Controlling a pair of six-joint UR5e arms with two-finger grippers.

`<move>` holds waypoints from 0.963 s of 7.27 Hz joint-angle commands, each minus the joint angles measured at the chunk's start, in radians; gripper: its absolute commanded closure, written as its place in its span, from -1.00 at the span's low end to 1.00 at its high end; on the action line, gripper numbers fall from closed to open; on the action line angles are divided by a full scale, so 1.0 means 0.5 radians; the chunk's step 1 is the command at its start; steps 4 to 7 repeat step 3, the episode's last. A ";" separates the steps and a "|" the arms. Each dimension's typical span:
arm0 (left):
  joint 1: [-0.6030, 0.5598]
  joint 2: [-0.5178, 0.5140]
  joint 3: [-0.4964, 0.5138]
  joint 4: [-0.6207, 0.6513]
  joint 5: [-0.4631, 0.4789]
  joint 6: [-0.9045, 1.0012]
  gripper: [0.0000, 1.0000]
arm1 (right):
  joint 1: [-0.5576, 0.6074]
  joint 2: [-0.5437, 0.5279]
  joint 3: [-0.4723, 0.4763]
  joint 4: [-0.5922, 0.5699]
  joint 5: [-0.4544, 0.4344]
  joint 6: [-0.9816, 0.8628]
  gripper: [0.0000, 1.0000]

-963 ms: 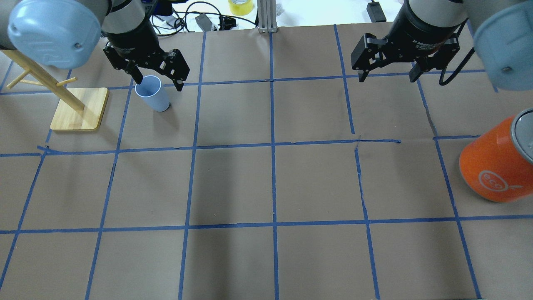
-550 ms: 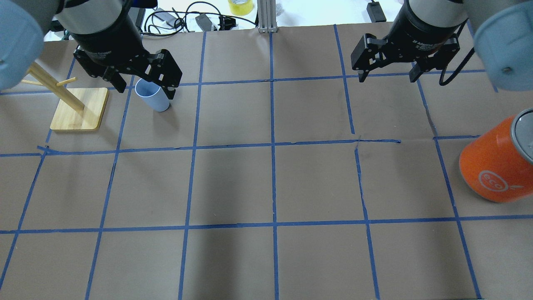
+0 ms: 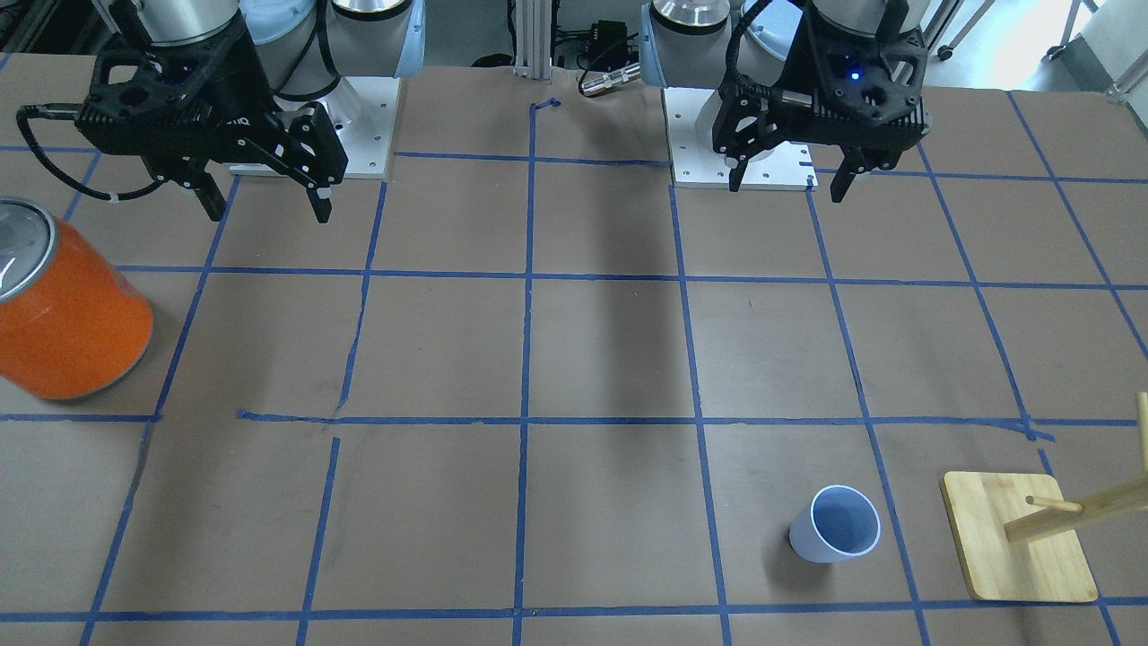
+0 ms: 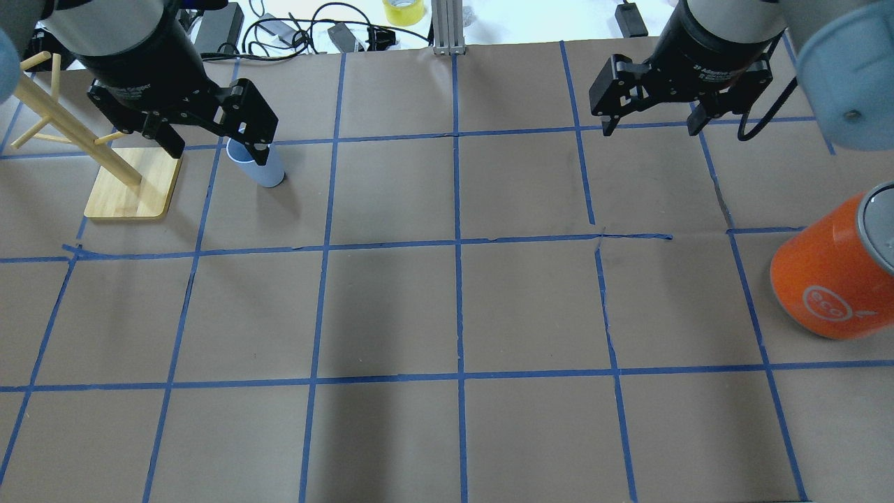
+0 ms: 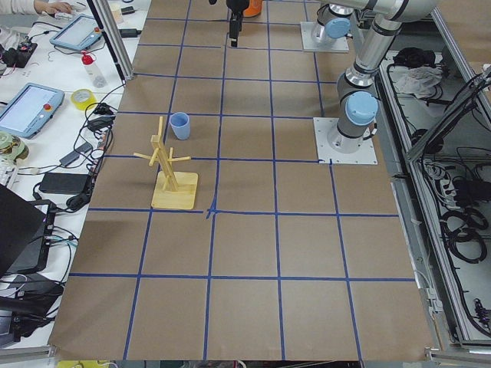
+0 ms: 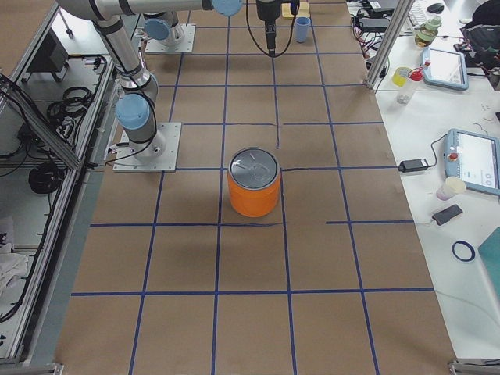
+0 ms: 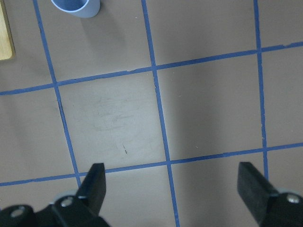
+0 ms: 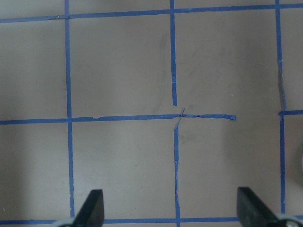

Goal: Flip cup

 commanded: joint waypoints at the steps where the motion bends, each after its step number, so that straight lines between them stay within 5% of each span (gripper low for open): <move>1: 0.005 0.003 -0.051 0.076 0.006 -0.013 -1.00 | 0.000 0.001 -0.005 -0.001 0.000 -0.004 -1.00; 7: 0.005 0.010 -0.054 0.079 0.009 -0.010 -1.00 | 0.000 0.001 -0.005 -0.001 0.000 -0.001 -1.00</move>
